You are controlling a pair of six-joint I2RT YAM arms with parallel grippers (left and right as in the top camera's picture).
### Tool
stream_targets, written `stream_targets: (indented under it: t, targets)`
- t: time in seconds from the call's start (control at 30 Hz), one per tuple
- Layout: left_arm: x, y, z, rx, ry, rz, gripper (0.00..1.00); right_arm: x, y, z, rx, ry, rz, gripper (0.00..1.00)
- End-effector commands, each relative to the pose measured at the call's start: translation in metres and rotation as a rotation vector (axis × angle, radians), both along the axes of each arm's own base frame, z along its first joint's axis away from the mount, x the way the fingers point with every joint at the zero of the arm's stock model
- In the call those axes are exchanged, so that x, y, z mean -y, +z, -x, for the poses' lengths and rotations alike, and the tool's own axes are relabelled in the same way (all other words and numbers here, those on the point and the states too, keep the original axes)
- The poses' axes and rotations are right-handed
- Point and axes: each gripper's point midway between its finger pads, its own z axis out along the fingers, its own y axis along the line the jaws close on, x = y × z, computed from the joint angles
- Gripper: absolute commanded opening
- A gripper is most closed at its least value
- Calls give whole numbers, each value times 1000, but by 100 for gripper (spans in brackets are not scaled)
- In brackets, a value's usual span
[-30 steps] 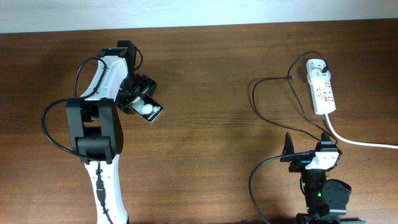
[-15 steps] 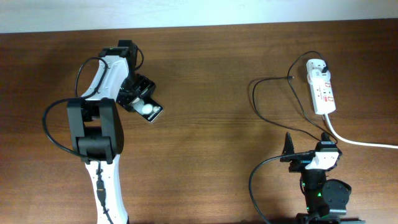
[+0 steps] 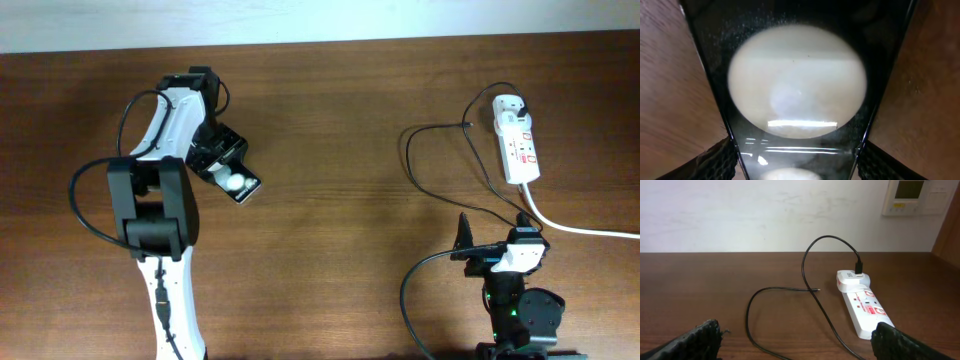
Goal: Plug charger to phone and switch on socket
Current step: 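Lift the phone with the left gripper and turn it upright toward center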
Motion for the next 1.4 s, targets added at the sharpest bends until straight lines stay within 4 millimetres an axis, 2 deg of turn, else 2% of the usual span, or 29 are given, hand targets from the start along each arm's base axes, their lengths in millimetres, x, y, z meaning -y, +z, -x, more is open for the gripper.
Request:
stream_targets:
  t: [0.0,0.23,0.4,0.57,0.67,0.73,0.8,0.9,0.97,1.0,1.07,1.1,1.17,1.23,1.3,1.37]
  targets:
    - [0,-9,3,-50,-71,1,65,0,-2,0,-2,1,-1,99]
    - [16,59,-17,26,-131,6,64,0,-2,0,-3,1,-1,99]
    - [24,109,-19,92,-179,36,65,0,-2,0,-2,1,-1,99]
    - [35,172,-14,244,-249,93,66,0,-2,0,-2,1,-1,98]
    - [40,226,-3,373,-277,124,65,0,-2,0,-2,1,-1,99]
    - [44,262,9,462,-307,144,65,0,-2,0,-3,1,-1,99]
    - [57,315,35,600,-377,192,65,0,-2,0,-3,1,-1,99]
    - [70,359,66,715,-427,199,64,0,-2,0,-3,1,-1,99]
    - [88,395,101,817,-498,218,64,0,-2,0,-3,1,-1,99]
    - [91,406,112,854,-535,216,64,0,-2,0,-2,1,-1,99]
    - [99,435,149,951,-594,240,64,0,-2,0,-2,1,-1,99]
    - [98,454,173,1017,-616,249,64,0,-2,0,-3,1,-1,99]
    - [87,465,192,1067,-606,218,64,0,-2,0,-2,1,-1,99]
    - [74,456,201,1043,-559,172,64,0,-2,0,-3,1,-1,99]
    - [71,423,194,923,-521,150,64,0,-2,0,-3,1,-1,99]
    - [80,381,170,817,-499,158,64,0,-2,0,-2,1,-1,98]
